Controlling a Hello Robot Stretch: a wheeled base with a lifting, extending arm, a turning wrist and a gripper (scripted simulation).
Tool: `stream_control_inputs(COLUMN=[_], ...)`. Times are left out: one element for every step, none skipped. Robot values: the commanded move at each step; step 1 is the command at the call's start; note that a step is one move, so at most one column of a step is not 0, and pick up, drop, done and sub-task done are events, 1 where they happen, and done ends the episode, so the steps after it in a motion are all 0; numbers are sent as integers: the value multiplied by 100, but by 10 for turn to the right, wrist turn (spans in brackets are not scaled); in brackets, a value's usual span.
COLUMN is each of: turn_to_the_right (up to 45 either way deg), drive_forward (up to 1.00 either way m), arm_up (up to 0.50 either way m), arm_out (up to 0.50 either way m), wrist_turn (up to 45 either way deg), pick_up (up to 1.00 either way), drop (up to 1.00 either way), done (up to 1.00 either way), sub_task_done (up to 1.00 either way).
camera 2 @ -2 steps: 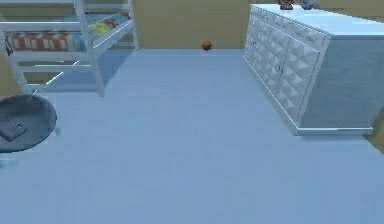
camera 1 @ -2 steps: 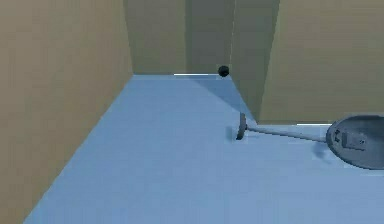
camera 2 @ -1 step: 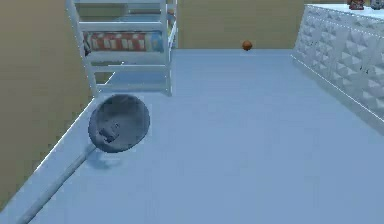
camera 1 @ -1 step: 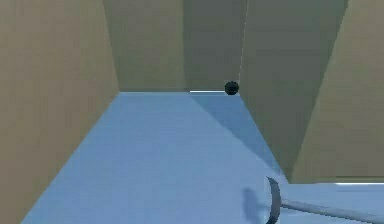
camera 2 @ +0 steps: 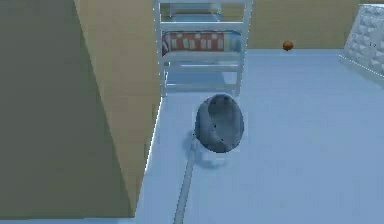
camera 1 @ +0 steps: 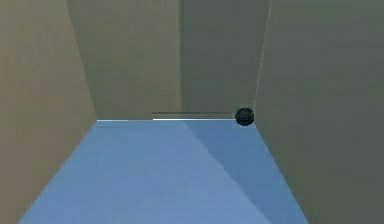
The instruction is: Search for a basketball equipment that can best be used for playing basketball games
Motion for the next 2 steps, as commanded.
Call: stream_control_inputs(turn_to_the_right=[0, 0], drive_forward=[100, 65], arm_up=[0, 0], arm_out=[0, 0], wrist_turn=[0, 0], pick_up=[0, 0], drop=[0, 0], done=[0, 0], sub_task_done=[0, 0])
